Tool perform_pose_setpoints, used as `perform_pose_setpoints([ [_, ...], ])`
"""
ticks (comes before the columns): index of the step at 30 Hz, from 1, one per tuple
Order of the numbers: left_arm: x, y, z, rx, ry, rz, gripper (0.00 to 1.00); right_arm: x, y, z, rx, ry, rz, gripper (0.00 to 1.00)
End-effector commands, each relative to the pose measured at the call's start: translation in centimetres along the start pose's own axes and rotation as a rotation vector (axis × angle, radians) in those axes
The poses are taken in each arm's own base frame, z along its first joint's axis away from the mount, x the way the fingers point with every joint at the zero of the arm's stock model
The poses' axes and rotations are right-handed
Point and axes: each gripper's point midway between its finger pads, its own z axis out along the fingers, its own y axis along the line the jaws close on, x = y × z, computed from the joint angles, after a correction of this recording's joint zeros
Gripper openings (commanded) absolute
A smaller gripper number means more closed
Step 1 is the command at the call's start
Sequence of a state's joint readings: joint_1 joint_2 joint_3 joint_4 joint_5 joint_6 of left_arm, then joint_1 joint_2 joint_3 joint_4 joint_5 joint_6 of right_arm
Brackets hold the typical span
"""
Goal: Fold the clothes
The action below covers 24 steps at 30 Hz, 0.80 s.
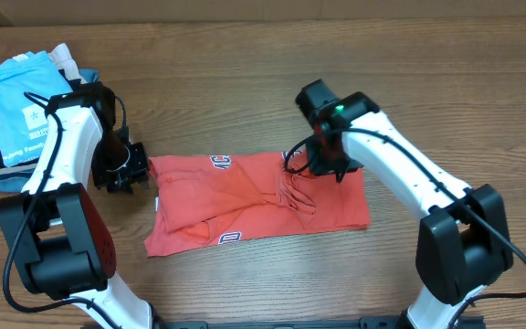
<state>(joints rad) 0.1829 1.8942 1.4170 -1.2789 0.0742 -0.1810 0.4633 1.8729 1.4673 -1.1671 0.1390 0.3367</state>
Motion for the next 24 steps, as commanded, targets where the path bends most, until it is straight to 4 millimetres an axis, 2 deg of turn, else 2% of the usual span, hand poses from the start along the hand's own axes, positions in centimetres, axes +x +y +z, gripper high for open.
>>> perform_pose_setpoints([
  [1,-0.1,-0.2,-0.9,0.009,-0.027,-0.004,0.35,-0.3,-0.9,1.1,0.001,-0.015,0.058,0.33],
  [12,-0.1,-0.2,-0.9,0.009,-0.027,-0.004,0.35,-0.4,-0.1,4.7,-0.044,-0.075,0.06,0.33],
  [16,-0.1,-0.2,-0.9,0.009,-0.027,-0.004,0.35,-0.9,1.5,4.6,-0.125,-0.092,-0.009,0.33],
  [24,-0.1,-0.2,-0.9,0.009,-0.027,-0.004,0.35,-1.8,4.0,4.0,-0.264,-0.121,-0.036,0.33],
])
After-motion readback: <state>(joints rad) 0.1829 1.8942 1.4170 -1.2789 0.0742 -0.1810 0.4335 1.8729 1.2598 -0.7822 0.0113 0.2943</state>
